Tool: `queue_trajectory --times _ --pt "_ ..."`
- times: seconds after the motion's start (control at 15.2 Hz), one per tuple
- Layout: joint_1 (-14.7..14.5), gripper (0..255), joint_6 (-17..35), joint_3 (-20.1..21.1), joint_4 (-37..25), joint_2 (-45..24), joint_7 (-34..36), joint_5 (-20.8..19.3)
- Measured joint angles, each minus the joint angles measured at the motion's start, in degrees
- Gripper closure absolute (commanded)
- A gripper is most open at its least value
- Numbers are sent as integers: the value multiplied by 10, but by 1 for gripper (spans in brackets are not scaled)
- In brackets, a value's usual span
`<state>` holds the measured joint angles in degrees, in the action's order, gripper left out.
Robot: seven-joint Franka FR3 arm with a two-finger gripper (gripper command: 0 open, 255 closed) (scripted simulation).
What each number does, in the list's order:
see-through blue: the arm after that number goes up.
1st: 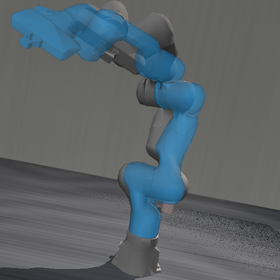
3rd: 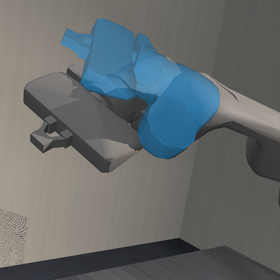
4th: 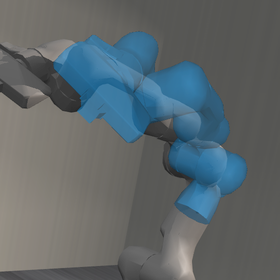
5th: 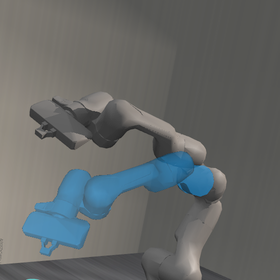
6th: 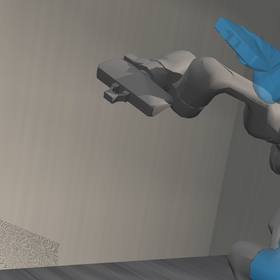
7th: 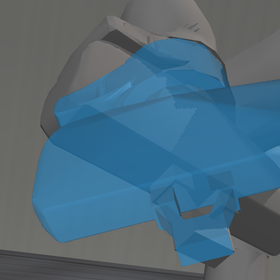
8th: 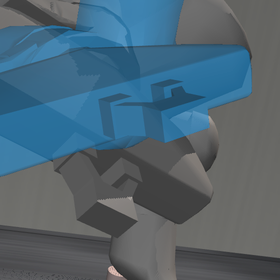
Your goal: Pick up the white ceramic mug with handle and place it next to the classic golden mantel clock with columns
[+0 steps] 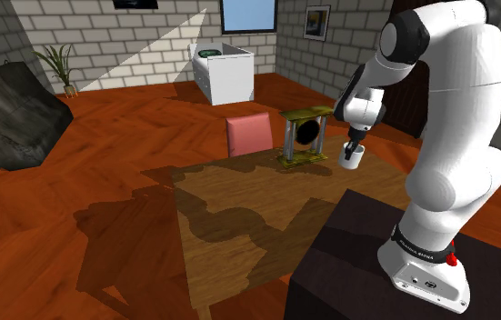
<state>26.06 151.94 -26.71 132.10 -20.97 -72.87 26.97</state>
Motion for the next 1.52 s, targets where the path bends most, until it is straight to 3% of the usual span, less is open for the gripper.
queue_trajectory --times 0.73,1.19,1.25,1.52 --pt "51 255 57 66 -23 -84 -64 80" --pt "57 255 63 74 -27 -93 -70 88" --pt "57 0 63 74 -27 -94 -70 89" --pt "57 0 63 74 -27 -93 -70 89"
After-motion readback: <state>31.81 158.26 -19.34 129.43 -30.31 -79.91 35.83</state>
